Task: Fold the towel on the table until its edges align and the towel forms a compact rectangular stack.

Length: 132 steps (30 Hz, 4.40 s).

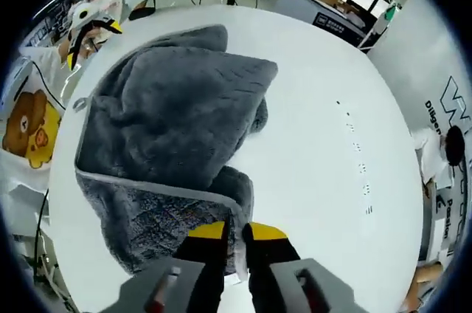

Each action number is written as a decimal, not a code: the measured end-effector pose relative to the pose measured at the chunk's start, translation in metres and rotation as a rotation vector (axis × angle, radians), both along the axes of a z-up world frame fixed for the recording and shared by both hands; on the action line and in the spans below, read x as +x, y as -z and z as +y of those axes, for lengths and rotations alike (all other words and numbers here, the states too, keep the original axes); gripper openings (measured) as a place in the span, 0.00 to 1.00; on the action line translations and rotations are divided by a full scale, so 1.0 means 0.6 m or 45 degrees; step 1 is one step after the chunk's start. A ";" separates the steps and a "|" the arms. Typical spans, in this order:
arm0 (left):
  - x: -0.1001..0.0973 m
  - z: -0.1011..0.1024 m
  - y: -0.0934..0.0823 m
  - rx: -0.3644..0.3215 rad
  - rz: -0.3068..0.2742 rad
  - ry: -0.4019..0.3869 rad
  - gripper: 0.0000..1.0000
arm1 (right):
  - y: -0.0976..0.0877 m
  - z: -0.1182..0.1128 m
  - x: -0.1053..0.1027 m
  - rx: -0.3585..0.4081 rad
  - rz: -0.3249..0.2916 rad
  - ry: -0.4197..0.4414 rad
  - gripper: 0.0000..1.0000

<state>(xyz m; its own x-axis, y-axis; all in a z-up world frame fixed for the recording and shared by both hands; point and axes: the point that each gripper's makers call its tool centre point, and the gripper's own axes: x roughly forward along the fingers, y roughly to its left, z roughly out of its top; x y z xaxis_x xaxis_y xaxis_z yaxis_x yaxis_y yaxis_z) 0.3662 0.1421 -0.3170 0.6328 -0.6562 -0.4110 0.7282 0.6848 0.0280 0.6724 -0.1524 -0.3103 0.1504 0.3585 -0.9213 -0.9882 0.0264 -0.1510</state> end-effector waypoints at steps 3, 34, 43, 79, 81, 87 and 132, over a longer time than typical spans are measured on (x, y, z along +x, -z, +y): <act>0.002 -0.002 0.001 -0.001 0.001 0.000 0.98 | -0.018 -0.013 0.002 0.028 -0.028 -0.007 0.04; 0.005 -0.011 -0.023 -0.008 -0.036 -0.026 0.98 | -0.521 0.045 0.078 0.823 -1.123 0.167 0.02; 0.001 -0.003 -0.028 -0.012 -0.046 -0.040 0.97 | -0.591 0.045 0.048 1.007 -1.253 0.097 0.02; -0.025 -0.057 -0.010 0.031 0.007 0.051 0.97 | 0.010 -0.411 -0.249 0.647 -0.507 0.376 0.02; -0.026 -0.057 -0.010 0.033 0.009 0.048 0.97 | 0.008 -0.432 -0.242 0.652 -0.526 0.422 0.02; -0.028 -0.054 -0.009 0.037 0.014 0.038 0.96 | 0.011 -0.475 -0.239 0.650 -0.548 0.510 0.02; -0.008 -0.046 -0.017 0.075 0.034 0.101 0.99 | 0.043 -0.366 -0.489 0.438 0.112 0.901 0.94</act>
<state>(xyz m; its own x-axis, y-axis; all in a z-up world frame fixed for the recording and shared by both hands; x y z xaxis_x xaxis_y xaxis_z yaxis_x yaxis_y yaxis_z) 0.3614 0.1147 -0.3070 0.5680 -0.6781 -0.4664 0.7813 0.6224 0.0466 0.3792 -0.3717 -0.3358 0.3806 0.4717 -0.7954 -0.7271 0.6841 0.0577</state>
